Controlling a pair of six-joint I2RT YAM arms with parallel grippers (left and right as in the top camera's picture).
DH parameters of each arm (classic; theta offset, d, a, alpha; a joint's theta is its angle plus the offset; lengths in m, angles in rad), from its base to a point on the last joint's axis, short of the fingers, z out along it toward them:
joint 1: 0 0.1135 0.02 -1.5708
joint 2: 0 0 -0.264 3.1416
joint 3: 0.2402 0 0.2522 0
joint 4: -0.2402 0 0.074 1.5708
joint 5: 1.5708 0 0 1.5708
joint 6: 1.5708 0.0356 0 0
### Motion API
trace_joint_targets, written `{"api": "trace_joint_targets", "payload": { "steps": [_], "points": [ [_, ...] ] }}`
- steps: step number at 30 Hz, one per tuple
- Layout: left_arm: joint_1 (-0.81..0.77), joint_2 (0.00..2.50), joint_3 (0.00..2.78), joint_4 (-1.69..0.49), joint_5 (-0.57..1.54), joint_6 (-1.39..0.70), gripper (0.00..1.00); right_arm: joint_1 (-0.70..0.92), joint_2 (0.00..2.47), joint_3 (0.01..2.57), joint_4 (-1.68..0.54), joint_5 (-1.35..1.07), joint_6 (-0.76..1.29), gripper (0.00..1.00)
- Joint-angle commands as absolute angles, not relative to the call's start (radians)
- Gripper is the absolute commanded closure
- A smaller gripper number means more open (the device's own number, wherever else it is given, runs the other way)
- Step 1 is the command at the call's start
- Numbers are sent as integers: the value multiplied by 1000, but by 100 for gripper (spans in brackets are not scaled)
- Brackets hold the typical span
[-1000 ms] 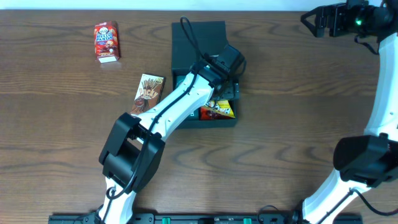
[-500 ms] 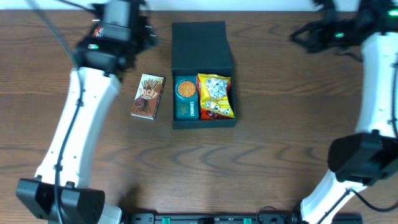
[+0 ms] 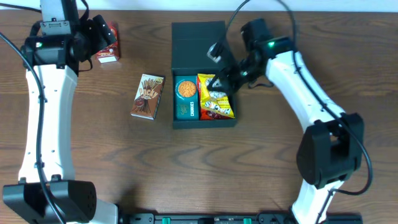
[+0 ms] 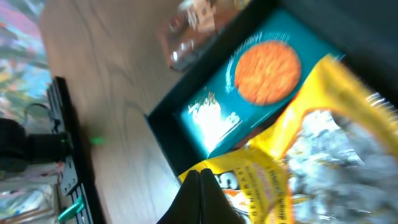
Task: Pack container
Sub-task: 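Push the yellow bag down into the box with the right gripper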
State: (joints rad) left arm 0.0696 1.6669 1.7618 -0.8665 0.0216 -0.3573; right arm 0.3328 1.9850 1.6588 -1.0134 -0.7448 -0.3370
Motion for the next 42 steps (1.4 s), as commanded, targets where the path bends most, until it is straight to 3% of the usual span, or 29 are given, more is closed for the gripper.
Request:
{"api": "trace_joint_targets", "payload": {
  "steps": [1,17,25,29,42],
  "points": [
    [75,1670,1769,-870,49,-290,5,377,1987,1610,-1005,-655,-279,99],
    [74,1670,1769,-891,54,-284,5,407,2102,1545,-1006,-572,-239,99],
    [73,1670,1769,-892,54,-284,4,400,2093,1769,-1150,-572,-240,99],
    [73,1670,1769,-894,54,-284,5,399,2086,1879,-1119,-567,-240,99],
    [73,1670,1769,-892,54,-284,5,379,2246,1820,-1100,-389,-202,99]
  ]
}}
